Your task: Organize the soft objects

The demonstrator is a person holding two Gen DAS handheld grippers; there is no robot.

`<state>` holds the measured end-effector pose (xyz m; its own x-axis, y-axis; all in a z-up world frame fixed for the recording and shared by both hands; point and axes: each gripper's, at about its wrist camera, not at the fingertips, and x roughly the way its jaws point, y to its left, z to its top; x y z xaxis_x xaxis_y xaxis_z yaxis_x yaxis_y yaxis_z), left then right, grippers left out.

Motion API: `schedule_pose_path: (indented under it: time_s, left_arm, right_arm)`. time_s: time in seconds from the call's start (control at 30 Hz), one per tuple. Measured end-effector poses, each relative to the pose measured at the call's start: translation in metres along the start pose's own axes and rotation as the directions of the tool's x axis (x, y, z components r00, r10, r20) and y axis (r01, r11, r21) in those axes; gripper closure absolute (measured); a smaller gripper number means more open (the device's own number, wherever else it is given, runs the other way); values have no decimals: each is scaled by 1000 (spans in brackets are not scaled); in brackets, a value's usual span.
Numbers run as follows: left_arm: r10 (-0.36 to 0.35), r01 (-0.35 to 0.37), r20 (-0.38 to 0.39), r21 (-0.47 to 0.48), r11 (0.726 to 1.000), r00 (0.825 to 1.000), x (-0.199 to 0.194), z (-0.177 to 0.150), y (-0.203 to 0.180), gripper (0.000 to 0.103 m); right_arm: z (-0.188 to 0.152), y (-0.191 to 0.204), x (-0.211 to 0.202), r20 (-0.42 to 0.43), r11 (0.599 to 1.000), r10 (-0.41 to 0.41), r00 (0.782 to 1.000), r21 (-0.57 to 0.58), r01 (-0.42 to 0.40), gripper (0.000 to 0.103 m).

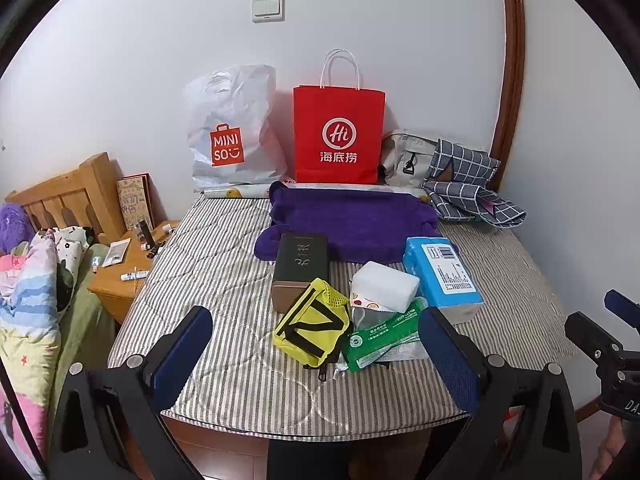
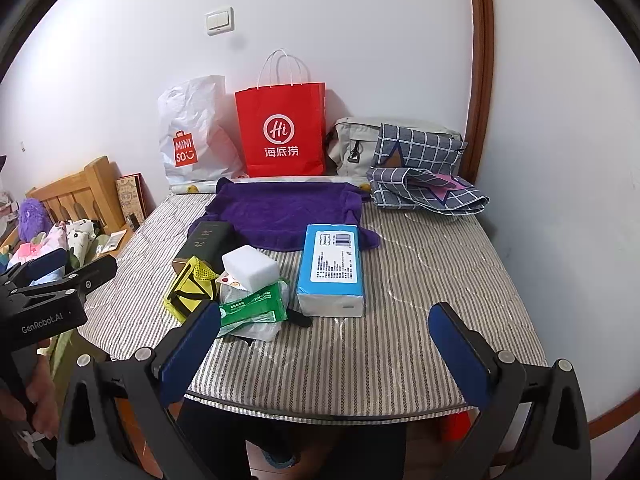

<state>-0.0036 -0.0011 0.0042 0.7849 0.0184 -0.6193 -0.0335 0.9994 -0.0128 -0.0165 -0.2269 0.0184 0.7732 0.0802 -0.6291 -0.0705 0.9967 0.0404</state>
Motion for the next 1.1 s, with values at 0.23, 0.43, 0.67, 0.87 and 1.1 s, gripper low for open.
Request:
schedule_pose_path:
  time_s: [0.23,0.43,0.67,0.87,1.1]
  left_arm:
    - [-4,4,0,-2,1000,1000,-1,-2,0,0]
    - [-1,1,-7,10,1000,1000,1,-1,-1,0]
    - [1,-1,-4,6,1000,1000,2,-2,1,0]
    - [2,-2,-4,7,1000,1000,1,-4,2,0]
    - [2,-2,-3,3,1000,1000,2,-2,3,0]
  right_arm:
    - [-2,1,2,-1,1000,6,1000,-2,-6,1]
    - [-2,1,4,0,1000,10,1000,1,-10,1]
    - [-4,2,6,-4,1000,7,1000,1,-7,1]
    - [-3,2,6,-4,1000,5,1000,-1,-5,1]
    - [-3,2,7,0,1000,8,1000,1,-8,1]
